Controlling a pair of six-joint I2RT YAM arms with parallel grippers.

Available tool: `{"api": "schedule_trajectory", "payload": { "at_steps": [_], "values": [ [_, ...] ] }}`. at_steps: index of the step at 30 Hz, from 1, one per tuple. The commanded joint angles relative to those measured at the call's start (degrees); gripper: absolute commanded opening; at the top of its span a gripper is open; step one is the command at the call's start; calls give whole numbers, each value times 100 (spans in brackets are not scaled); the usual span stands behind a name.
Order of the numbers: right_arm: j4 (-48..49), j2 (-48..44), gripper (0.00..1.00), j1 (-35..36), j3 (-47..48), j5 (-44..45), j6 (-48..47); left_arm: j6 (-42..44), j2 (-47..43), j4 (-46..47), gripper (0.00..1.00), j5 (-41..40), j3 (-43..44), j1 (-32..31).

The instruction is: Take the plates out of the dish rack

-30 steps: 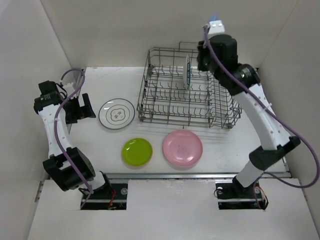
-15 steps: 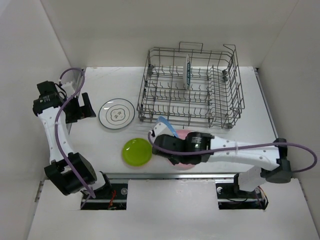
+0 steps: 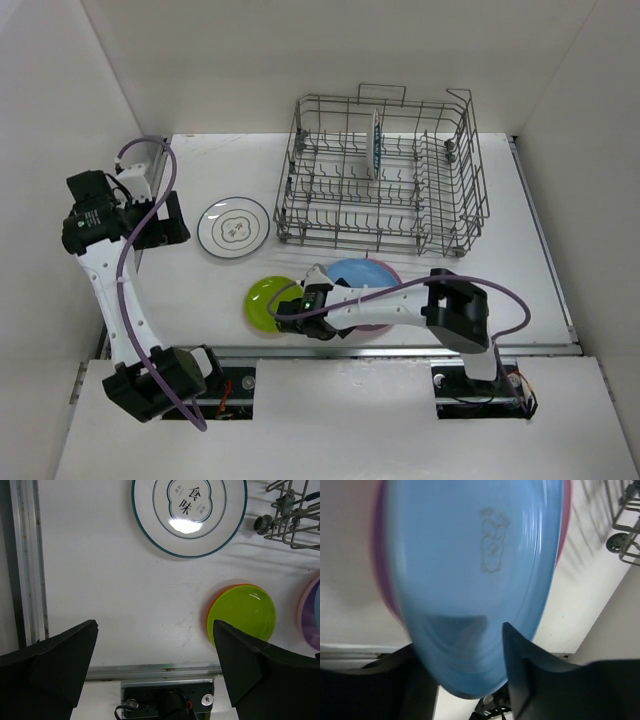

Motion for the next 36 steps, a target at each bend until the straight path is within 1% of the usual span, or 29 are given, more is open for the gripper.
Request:
{"api": "schedule_trajectory", "payload": {
  "at_steps": [1, 2, 3, 6, 8, 9, 10, 11, 12, 13, 14, 16, 17, 19, 20, 21, 23, 24, 25, 26, 27, 28, 30, 31, 33, 34, 36],
  "values": [
    [-561, -290, 58, -63, 127, 370, 271, 350, -237, -168, 100, -34, -145, 24],
    [-561, -343, 62, -63, 205, 369, 219, 351, -238, -168, 100, -34, -216, 24],
    [-491, -395, 68, -63, 258, 212, 166, 421, -290, -168, 100, -34, -216, 24],
    [-438, -624, 69, -63, 478, 105, -10, 474, -290, -168, 100, 27, -287, 24],
    [-325, -852, 69, -63, 715, -139, -141, 474, -290, -168, 100, 97, -287, 24],
    [-193, -984, 69, -63, 785, -306, -386, 474, -290, -168, 100, 185, -287, 24],
    [287, -1150, 69, -133, 838, -821, -553, 561, -221, -168, 100, 255, -339, 24],
    [605, -1561, 69, -194, 891, -1183, -738, 692, -151, -168, 100, 334, -339, 24],
    [939, -1782, 69, -265, 892, -1535, -1035, 694, -98, -221, 100, 405, -339, 24],
    [1534, -2002, 69, -361, 839, -1843, -1134, 772, -36, -299, 100, 536, -339, 24],
    [1775, -2387, 69, -614, 761, -2255, -1196, 773, 34, -300, 100, 598, -244, 24],
    [2092, -2654, 69, -967, 760, -2434, -1310, 773, 210, -379, 100, 782, -103, 24],
    [2294, -2750, 69, -1395, 890, -2513, -1363, 773, 211, -379, 100, 844, -102, 24],
    [2348, -2804, 71, -1880, 1198, -2514, -1416, 773, 351, -432, 100, 958, -40, 24],
    [2427, -2700, 71, -2135, 1408, -2314, -1416, 773, 351, -432, 100, 1046, -40, 24],
    [2427, -2455, 71, -2625, 1950, -2198, -1416, 773, 351, -432, 100, 1047, -40, 24],
    [2480, -2077, 71, -3119, 2576, -2022, -1416, 773, 413, -380, 100, 1047, -40, 24],
    [2480, -1857, 71, -3592, 3267, -1969, -1416, 773, 413, -379, 100, 1047, -40, 24],
    [2532, -1368, 71, -3831, 3639, -1969, -1416, 773, 474, -379, 100, 1047, 12, 24],
    [2533, -1093, 71, -4060, 4034, -2047, -1338, 825, 474, -379, 100, 925, 12, 24],
    [2533, -821, 71, -4280, 4438, -2300, -1337, 825, 526, -432, 100, 924, 12, 24],
    [2594, -278, 71, -4665, 5191, -2425, -1276, 878, 527, -432, 100, 854, 64, 24],
    [2726, 226, 71, -4940, 5784, -2496, -1224, 878, 667, -555, 100, 688, 118, 24],
    [2944, 602, 72, -5124, 6100, -2444, -1223, 878, 728, -616, 100, 626, 196, 24],
    [3331, 842, 73, -5196, 6051, -2374, -1319, 878, 904, -617, 100, 442, 275, 24],
    [3689, 930, 75, -5283, 5973, -2225, -1320, 878, 957, -669, 100, 440, 328, 24],
    [3921, 1238, 76, -5363, 5822, -2171, -1442, 878, 1053, -669, 100, 388, 390, 24]
  ]
}}
